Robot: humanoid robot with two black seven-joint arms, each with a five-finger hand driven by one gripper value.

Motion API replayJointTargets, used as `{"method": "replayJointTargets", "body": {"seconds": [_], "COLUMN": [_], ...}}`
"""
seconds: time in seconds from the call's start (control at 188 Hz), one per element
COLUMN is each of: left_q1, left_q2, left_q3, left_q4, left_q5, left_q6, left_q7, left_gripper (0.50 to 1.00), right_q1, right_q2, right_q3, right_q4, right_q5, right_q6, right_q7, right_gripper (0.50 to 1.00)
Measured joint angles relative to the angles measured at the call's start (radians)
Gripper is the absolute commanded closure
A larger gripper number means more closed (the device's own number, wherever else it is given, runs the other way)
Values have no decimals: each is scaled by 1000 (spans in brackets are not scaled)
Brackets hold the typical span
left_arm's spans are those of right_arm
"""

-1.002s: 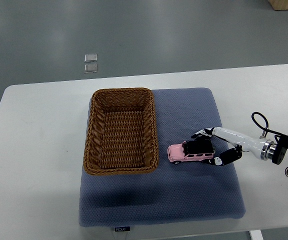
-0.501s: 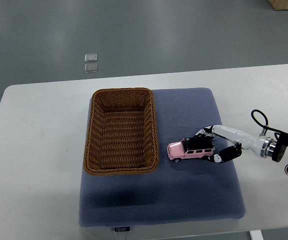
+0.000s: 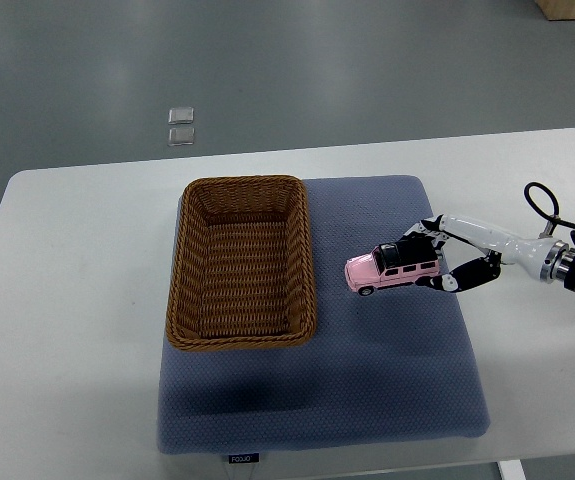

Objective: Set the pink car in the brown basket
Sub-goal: 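Lift the pink car with the right hand and carry it over the basket, then lower the car into the basket and open the right hand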

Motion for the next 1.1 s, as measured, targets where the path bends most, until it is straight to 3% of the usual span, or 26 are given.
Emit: {"method": "replayJointTargets", "body": {"seconds": [0.533, 0.741, 1.098], "left_q1": [0, 0, -2], "left_q2": [0, 0, 0], "left_q3": [0, 0, 1], "left_q4": [-3, -4, -8], "left_q5": [0, 0, 0], "left_q6": [0, 0, 0], "left_q7": [0, 2, 3], "left_gripper": [500, 500, 500], "right_q1": [113, 190, 289], "right_q2": [1, 93, 372], "right_q3": [20, 15, -66], "right_q4": [9, -23, -220], "right_q5": [6, 14, 25], "right_q6": [24, 40, 49], "right_q7": [12, 8, 7], "right_gripper": [1000, 1000, 1000]}}
